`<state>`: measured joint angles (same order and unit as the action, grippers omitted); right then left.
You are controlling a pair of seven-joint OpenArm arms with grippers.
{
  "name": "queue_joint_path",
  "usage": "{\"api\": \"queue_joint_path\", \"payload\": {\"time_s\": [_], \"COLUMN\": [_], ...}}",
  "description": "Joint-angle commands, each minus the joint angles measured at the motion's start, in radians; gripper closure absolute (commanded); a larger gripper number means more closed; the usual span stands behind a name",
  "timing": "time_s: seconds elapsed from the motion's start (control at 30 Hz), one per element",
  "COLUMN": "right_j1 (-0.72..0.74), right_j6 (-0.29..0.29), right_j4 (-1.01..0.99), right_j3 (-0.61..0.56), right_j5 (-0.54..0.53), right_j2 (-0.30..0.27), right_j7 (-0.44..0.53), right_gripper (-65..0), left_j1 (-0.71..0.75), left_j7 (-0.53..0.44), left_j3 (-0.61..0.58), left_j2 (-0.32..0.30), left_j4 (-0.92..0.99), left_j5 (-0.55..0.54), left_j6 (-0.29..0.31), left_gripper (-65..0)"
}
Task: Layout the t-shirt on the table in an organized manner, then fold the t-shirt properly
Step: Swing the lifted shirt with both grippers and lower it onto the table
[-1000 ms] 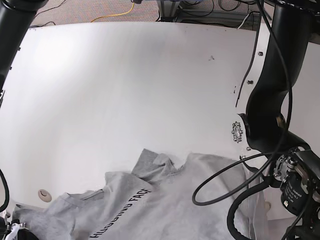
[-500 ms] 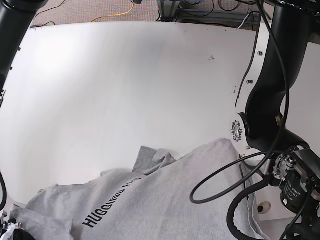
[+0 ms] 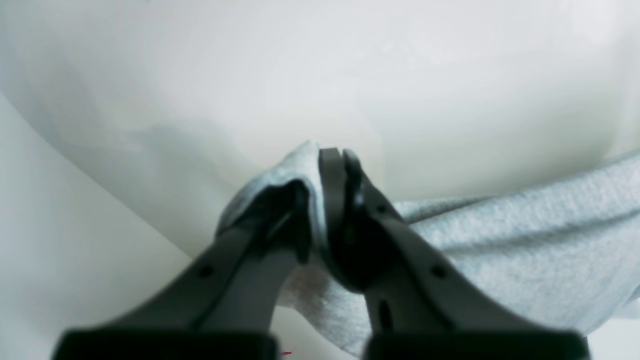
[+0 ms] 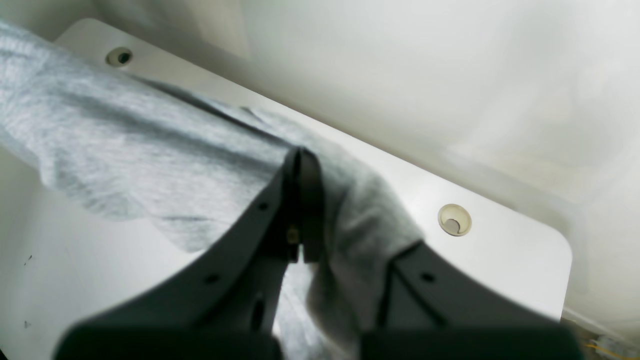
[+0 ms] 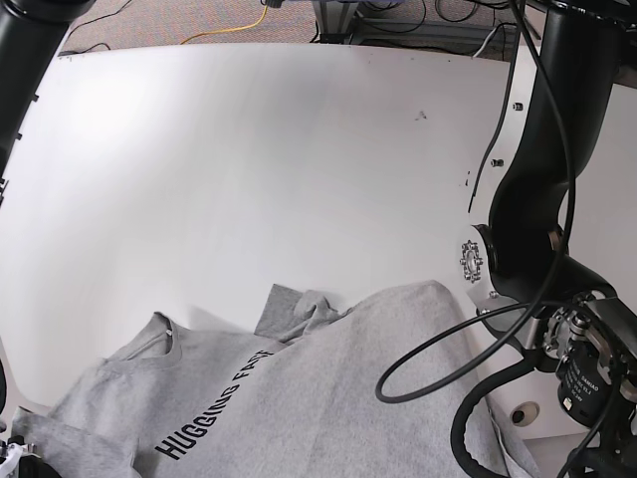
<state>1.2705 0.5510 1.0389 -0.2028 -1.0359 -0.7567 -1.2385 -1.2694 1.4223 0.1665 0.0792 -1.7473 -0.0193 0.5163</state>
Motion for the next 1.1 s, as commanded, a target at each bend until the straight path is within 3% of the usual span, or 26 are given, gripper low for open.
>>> {"api": "queue_joint_path", "payload": {"time_s": [0.0,0.23,0.77,0.9,1.07], "right_j1": [0.035,0.035,0.035,0.035,0.035], "right_j6": [-0.001,0.007,0.019,0.019,0.008], "right_j4": [0.008,0.01,0.01,0.022,0.096], "right_j3": [-0.013,-0.048,-0.051,-0.042,-0.033], "right_j5": [0.053,0.116,0.118,0.105,0.024], "right_j2": [-0.013,-0.007,0.007,0.001,-0.054], "right_j7": [0.021,0.024,0.016,0.009,-0.008], "right_gripper": [0.0,0.0,0.0,0.0,0.0], "left_j1": [-0.04,-0.04,-0.04,-0.04,-0.04], "left_j7": [-0.026,-0.039,-0.038,-0.026,-0.026], "left_j3": [0.0,0.0,0.0,0.0,0.0], "left_j2": [0.0,0.001,-0.002,-0.003,-0.005], "left_j4": [0.034,0.082,0.14,0.109,0.016], "left_j5": [0.014,0.014,0.014,0.014,0.014], "left_j6": [0.002,0.002,0.002,0.002,0.002], "left_gripper": [0.0,0.0,0.0,0.0,0.0]}}
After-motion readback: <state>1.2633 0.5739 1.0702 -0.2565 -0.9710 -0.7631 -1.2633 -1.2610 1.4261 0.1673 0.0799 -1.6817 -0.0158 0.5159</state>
